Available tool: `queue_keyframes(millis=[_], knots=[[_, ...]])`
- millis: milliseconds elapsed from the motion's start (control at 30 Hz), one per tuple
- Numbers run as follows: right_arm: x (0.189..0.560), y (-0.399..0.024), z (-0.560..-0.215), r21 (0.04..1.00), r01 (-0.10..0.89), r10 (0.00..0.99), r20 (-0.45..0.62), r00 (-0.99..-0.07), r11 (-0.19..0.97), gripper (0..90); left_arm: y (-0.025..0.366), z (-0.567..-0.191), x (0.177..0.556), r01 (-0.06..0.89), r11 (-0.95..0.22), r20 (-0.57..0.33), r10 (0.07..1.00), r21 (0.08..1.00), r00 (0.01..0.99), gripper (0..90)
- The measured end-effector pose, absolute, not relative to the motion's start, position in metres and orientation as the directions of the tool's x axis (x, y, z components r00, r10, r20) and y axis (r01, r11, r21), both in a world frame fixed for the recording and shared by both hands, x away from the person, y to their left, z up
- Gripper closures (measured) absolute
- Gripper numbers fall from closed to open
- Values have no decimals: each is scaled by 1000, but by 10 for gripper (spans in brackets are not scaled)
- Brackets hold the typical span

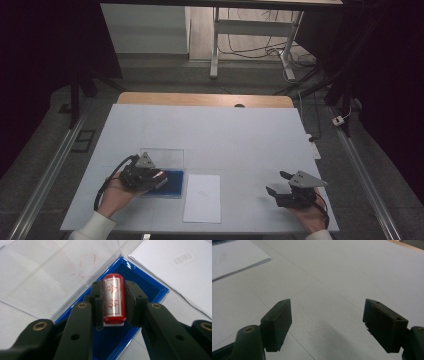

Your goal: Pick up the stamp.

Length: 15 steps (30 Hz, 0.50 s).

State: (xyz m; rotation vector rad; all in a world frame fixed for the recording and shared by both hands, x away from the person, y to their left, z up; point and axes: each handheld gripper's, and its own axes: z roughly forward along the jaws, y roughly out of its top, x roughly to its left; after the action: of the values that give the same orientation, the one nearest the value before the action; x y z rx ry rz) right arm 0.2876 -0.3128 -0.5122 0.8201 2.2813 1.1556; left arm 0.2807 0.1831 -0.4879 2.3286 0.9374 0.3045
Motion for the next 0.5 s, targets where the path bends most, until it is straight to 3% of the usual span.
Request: queue_keyframes(millis=[500], knots=[[287,-314,-512,830,300,684,-130,-718,471,231,207,-461,272,513,-467,-48,704,720,709,704]])
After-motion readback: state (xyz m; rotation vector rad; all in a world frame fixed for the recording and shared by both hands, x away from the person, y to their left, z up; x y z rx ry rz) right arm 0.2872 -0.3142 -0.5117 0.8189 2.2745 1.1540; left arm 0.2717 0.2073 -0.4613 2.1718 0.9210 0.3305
